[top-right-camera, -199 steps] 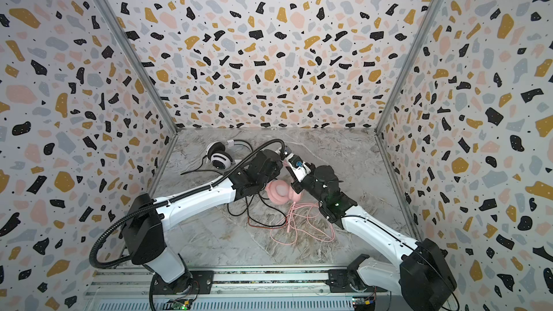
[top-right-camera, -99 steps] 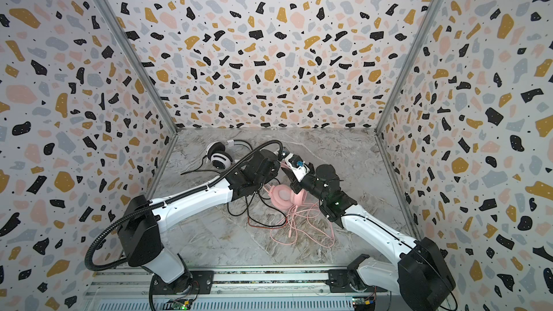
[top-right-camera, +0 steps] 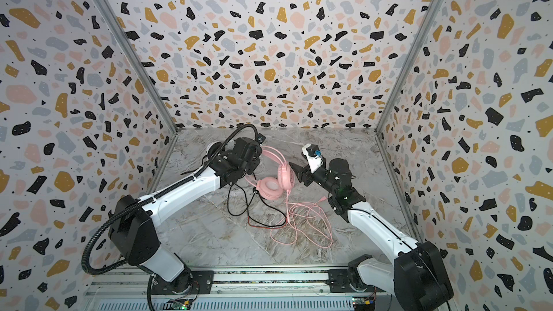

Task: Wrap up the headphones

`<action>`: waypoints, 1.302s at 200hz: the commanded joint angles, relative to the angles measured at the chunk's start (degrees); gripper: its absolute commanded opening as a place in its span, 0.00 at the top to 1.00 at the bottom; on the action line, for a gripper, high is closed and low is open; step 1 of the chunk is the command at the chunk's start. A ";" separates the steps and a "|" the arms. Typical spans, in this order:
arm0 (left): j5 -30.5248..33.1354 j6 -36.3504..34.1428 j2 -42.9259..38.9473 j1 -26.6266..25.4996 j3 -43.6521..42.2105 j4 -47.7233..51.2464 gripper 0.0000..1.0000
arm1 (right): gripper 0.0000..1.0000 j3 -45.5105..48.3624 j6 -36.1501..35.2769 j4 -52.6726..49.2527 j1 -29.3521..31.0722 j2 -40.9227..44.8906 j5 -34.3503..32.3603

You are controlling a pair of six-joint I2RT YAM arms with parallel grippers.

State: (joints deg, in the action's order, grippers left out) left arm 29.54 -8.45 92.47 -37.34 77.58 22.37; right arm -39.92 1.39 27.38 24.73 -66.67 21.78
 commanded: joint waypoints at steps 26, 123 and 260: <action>-0.35 11.59 -7.06 7.29 5.16 1.88 1.00 | 0.28 -3.94 4.98 1.55 -1.00 -1.21 9.99; -9.60 18.68 -18.14 22.04 -1.97 -3.31 1.00 | 0.29 -9.82 15.58 5.80 -1.68 -12.64 33.68; -28.74 27.09 -21.32 29.93 -11.67 -13.05 1.00 | 0.33 -3.38 15.04 -0.94 8.07 -12.65 28.71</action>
State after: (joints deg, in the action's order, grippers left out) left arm 7.16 14.22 71.85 -8.67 66.19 17.63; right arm -43.90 15.55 25.89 31.05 -78.37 51.51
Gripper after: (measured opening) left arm 0.083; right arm 0.676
